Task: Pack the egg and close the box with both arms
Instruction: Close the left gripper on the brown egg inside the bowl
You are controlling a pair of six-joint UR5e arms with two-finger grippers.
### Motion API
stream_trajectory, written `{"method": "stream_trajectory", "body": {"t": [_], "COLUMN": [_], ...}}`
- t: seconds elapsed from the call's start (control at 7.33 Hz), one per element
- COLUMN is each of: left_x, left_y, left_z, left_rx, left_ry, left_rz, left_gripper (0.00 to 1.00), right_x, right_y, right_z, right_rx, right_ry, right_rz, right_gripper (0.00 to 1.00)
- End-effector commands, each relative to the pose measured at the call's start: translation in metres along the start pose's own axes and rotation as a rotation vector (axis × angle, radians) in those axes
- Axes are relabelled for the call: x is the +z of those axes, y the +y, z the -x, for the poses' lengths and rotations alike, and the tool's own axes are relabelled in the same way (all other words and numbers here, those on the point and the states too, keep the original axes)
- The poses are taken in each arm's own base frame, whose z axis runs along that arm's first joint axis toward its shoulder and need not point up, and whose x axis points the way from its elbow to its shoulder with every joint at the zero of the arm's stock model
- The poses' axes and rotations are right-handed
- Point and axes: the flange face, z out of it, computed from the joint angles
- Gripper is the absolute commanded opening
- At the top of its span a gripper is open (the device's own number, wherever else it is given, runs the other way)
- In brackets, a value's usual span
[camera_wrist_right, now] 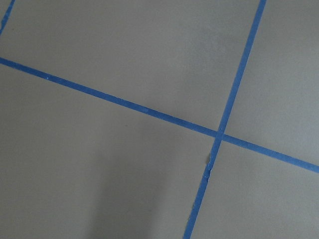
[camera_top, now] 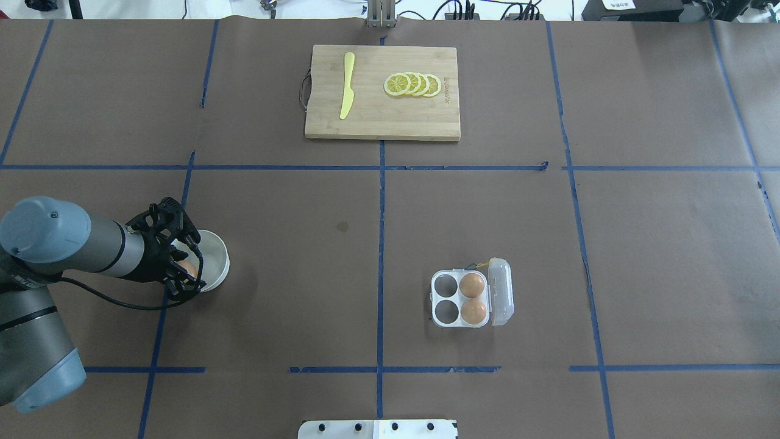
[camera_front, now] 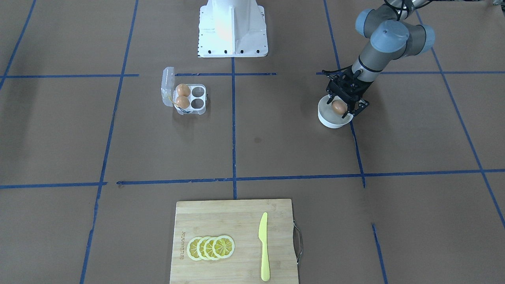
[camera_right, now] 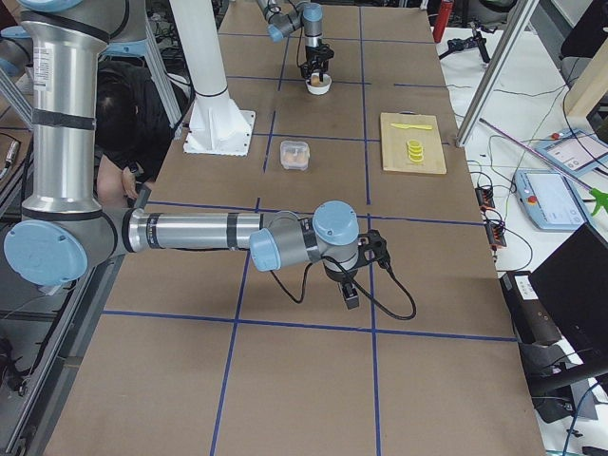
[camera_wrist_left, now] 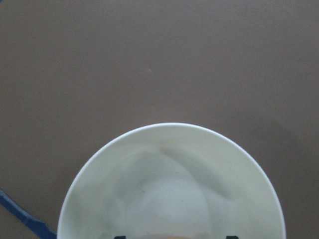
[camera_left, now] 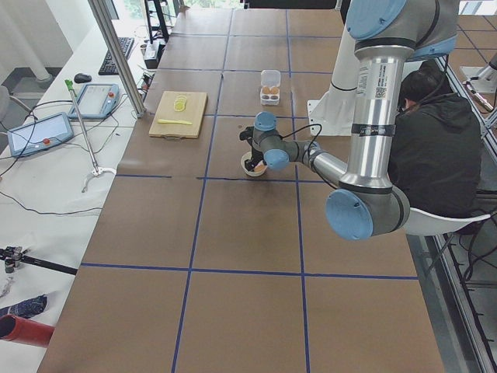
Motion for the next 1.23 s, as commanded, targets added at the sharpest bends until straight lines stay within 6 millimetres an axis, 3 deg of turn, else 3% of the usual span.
{"method": "stream_trajectory", "body": {"t": [0.0, 0.27, 0.68, 0.82, 0.95, 1.09], "left_x": [0.004, 0.003, -0.009, -0.017, -0.025, -0.044], "left_y": [0.002, 0.002, -0.003, -0.007, -0.019, -0.057], "left_z": [-0.001, -0.001, 0.003, 0.014, 0.020, 0.017], "left_rx": [0.000, 0.001, -0.021, -0.034, -0.040, -0.028], "left_ry": [0.000, 0.000, -0.020, -0.035, -0.045, -0.045], "left_rz": [0.008, 0.008, 0.026, 0.012, -0.015, -0.089], "left_gripper": [0.77, 0.71, 0.29, 0.24, 0.22, 0.22], "right_x": [0.002, 0.002, 0.002, 0.002, 0.002, 0.002], "right_y": [0.000, 0.000, 0.001, 0.001, 0.001, 0.000], "right_z": [-0.002, -0.002, -0.002, -0.002, -0.002, -0.002], "right_rx": [0.004, 0.004, 0.005, 0.005, 0.005, 0.004], "right_ry": [0.000, 0.000, -0.002, -0.002, 0.000, 0.000], "right_rz": [0.004, 0.004, 0.005, 0.005, 0.005, 0.004], "right_gripper": [1.00, 1.00, 1.00, 1.00, 1.00, 1.00]}}
